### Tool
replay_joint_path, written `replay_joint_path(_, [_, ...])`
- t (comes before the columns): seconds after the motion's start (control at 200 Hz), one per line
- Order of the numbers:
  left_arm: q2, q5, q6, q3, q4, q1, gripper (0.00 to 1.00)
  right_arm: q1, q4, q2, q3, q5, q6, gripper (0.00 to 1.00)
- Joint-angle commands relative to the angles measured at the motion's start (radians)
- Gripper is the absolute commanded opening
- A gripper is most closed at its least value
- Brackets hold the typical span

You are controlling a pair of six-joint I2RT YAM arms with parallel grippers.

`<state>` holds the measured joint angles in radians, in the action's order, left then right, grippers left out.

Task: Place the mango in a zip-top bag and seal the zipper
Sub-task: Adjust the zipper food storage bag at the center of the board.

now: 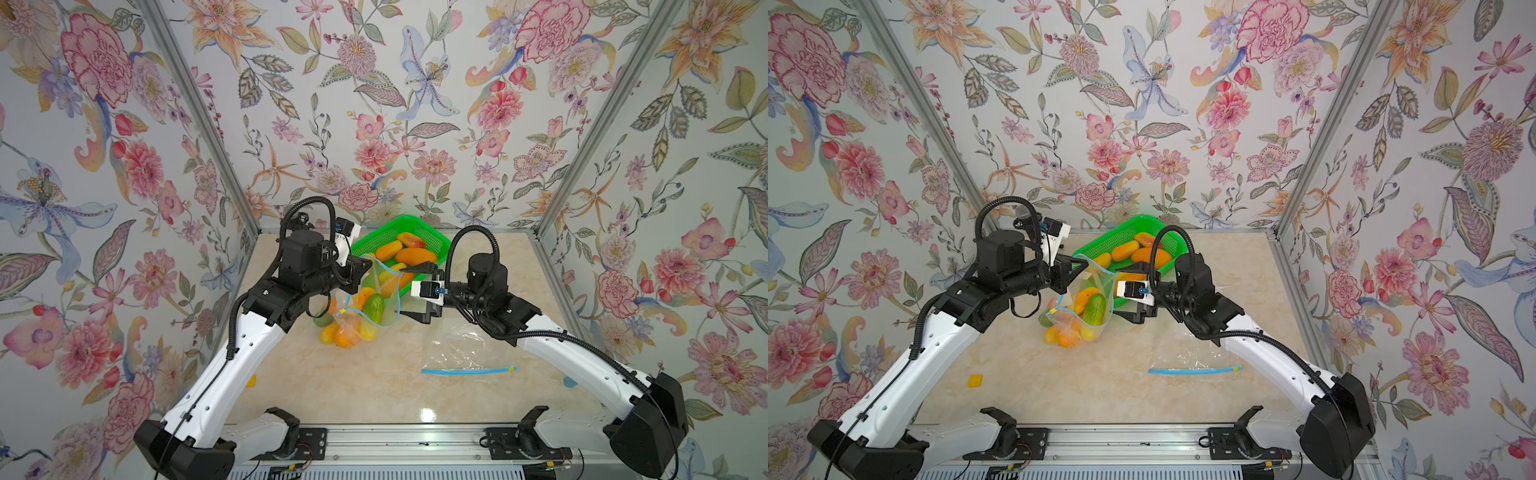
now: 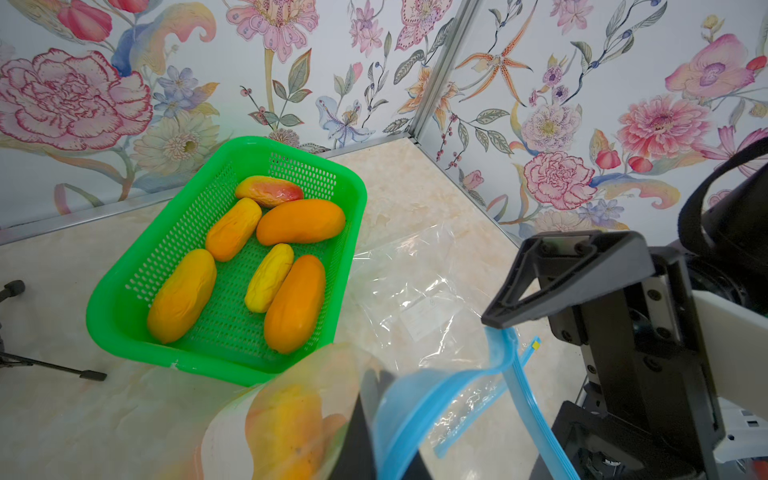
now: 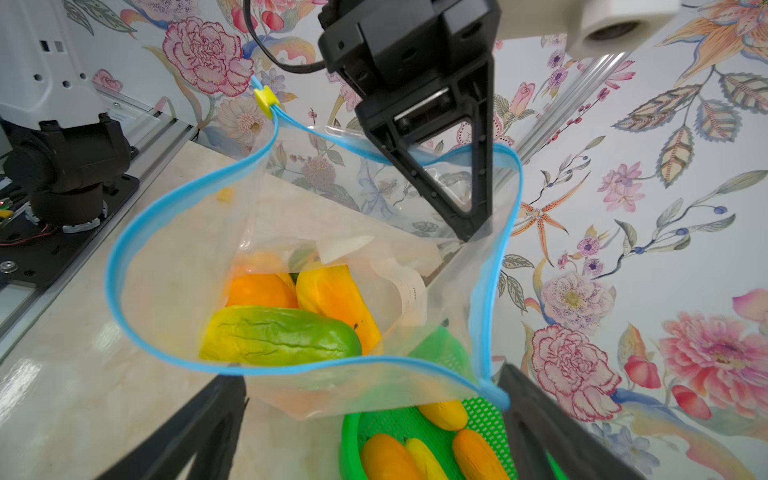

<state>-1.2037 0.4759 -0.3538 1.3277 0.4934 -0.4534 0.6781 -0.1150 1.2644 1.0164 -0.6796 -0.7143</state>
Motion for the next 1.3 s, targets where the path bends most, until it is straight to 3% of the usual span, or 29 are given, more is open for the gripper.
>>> replay_joint_path(0.0, [-0.045,0.072,0.032,0.004,-0.067,-0.021,0.00,-0.004,0.003,-0.044,-0.038,-0.034,-0.034,0.88])
replay_joint_path(0.18, [-0.067,0.108,0.055,-0.010,-0.078,-0.048,0.00,-0.025,-0.091,-0.056,-0.107,-0.025,0.034,0.82])
replay_joint_path(0.27, [-0.049,0.160,0.072,-0.041,-0.100,-0.053,0.01,-0.062,-0.124,-0.047,-0.111,-0.031,0.071,0.66])
replay_joint_path(0.425, [-0.082,0.153,0.066,-0.058,-0.110,-0.053,0.04,-0.077,-0.143,-0.042,-0.113,-0.067,0.144,0.40])
replay_joint_path(0.545, [-0.142,0.155,0.058,-0.032,-0.121,-0.054,0.06,-0.080,-0.155,-0.040,-0.129,-0.084,0.185,0.27])
replay_joint_path(0.6, [-0.168,0.156,0.059,-0.010,-0.127,-0.053,0.14,-0.083,-0.149,-0.037,-0.137,-0.070,0.196,0.20])
replay_joint_path(0.651, [-0.186,0.149,0.057,0.014,-0.131,-0.052,0.16,-0.093,-0.151,-0.033,-0.140,-0.048,0.220,0.13])
replay_joint_path(0.696, [-0.203,0.150,0.058,0.037,-0.135,-0.050,0.29,-0.107,-0.154,-0.029,-0.140,-0.021,0.255,0.07])
replay_joint_path(0.731, [-0.216,0.151,0.058,0.060,-0.138,-0.045,0.31,-0.123,-0.152,-0.024,-0.136,-0.006,0.285,0.00])
replay_joint_path(0.766, [-0.230,0.158,0.058,0.081,-0.142,-0.038,0.36,-0.142,-0.149,-0.020,-0.133,0.001,0.310,0.00])
replay_joint_path(0.821, [-0.247,0.173,0.048,0.112,-0.154,-0.019,0.63,-0.169,-0.158,-0.018,-0.136,0.026,0.357,0.00])
replay_joint_path(1.006, [-0.238,0.269,-0.022,0.104,-0.302,0.111,0.99,-0.247,-0.171,-0.022,-0.163,0.024,0.420,0.00])
replay_joint_path(1.156, [-0.131,0.311,0.040,-0.018,-0.428,0.184,0.99,-0.320,-0.164,-0.022,-0.169,0.017,0.480,0.00])
replay_joint_path(1.296, [0.045,0.358,0.136,-0.264,-0.603,0.176,0.99,-0.371,-0.141,-0.009,-0.153,0.035,0.542,0.00])
